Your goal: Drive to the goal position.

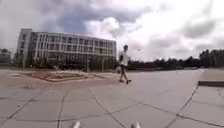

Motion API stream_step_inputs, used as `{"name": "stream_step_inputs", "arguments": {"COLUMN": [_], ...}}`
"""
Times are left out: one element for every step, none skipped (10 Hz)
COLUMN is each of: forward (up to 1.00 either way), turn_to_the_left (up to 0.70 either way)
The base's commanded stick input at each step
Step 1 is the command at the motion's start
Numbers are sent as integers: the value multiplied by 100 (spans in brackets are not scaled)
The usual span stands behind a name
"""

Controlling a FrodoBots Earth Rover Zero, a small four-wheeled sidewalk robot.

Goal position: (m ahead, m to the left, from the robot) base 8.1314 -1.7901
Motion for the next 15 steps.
{"name": "stream_step_inputs", "arguments": {"forward": [70,70,70,70,70,70,70,70,70,70,70,70,70,70,70], "turn_to_the_left": [2,2,2,2,1,0,0,2,0,2,0,0,1,-12,-26]}}
